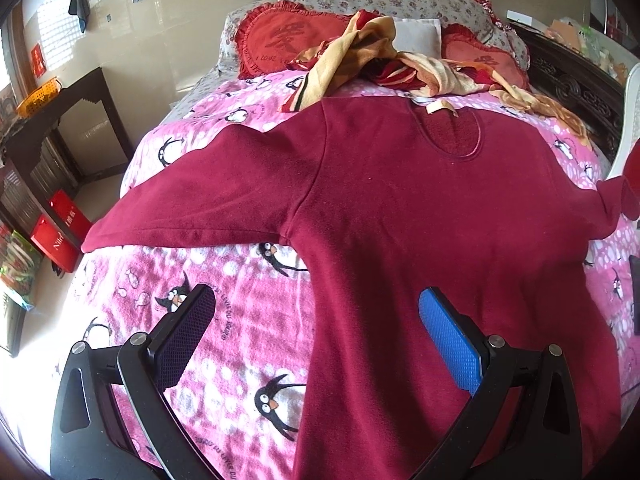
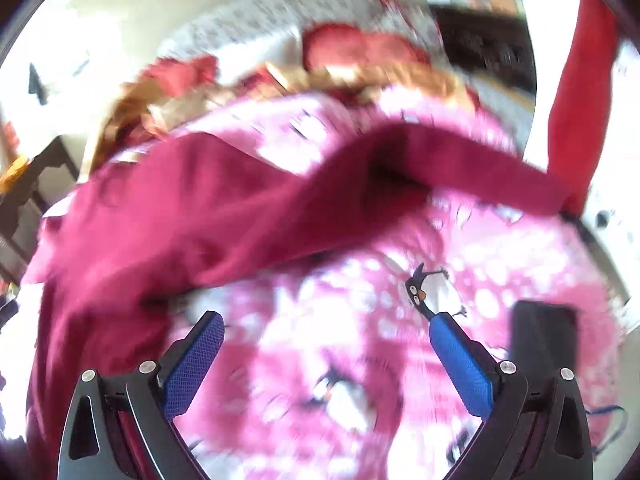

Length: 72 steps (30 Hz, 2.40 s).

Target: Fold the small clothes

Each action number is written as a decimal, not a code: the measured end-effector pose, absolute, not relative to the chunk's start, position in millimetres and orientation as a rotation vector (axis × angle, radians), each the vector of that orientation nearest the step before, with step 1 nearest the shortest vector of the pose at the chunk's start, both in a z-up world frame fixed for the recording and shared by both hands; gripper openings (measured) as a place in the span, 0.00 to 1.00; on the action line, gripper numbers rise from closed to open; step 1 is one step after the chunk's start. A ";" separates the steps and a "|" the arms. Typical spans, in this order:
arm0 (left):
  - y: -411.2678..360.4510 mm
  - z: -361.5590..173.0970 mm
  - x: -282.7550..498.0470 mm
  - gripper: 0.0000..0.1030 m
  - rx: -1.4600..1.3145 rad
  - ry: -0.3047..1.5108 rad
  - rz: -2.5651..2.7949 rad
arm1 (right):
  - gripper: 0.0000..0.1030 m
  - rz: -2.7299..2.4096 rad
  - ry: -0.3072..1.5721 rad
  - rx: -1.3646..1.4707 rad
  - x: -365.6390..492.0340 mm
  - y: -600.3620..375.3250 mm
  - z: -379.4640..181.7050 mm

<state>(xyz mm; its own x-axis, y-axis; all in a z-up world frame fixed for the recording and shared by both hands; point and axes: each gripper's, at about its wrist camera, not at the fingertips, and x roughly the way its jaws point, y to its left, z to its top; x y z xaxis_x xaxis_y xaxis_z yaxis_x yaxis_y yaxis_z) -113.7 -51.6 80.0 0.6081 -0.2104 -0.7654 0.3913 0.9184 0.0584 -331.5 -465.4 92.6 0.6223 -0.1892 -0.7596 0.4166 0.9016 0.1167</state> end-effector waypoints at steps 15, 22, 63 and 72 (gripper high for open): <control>-49.9 99.6 -135.7 0.99 0.220 0.838 -0.387 | 1.00 -0.158 0.751 0.240 -363.9 -319.3 203.8; -42.7 104.2 -133.4 0.99 0.211 0.837 -0.367 | 1.00 -0.126 0.770 0.270 -309.2 -280.5 187.5; -64.3 93.3 -88.5 0.99 0.172 0.884 -0.354 | 1.00 -0.289 0.881 0.258 -200.9 -256.4 133.2; -70.2 92.2 -80.2 0.99 0.178 0.881 -0.350 | 1.00 -0.302 0.904 0.253 -187.4 -260.8 127.9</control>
